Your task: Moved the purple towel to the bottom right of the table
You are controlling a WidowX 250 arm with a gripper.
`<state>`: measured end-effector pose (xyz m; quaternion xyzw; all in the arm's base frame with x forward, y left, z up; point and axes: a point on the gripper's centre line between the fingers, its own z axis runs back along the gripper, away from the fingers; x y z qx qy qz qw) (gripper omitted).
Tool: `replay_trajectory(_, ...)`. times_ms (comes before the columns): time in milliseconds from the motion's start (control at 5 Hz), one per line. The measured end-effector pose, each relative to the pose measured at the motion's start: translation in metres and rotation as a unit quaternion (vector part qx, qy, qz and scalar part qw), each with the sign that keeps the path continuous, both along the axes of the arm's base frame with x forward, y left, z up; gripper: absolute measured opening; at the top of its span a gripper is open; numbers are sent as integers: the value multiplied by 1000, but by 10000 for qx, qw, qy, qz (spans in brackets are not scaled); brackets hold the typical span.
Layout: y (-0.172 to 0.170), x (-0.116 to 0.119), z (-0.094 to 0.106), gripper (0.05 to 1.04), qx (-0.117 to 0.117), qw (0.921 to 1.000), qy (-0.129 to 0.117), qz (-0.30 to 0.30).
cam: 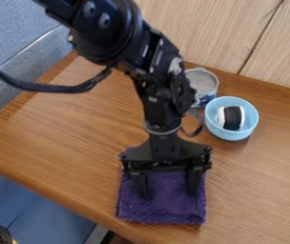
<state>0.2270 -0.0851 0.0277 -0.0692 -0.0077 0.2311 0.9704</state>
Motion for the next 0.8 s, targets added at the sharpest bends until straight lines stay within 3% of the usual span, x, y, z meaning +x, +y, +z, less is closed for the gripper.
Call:
replay_trajectory(600, -18, 19, 76, 999, -356, 9898, -1267, -552)
replay_trajectory(800, -19, 19, 77, 999, -350, 9893, -1294, -576)
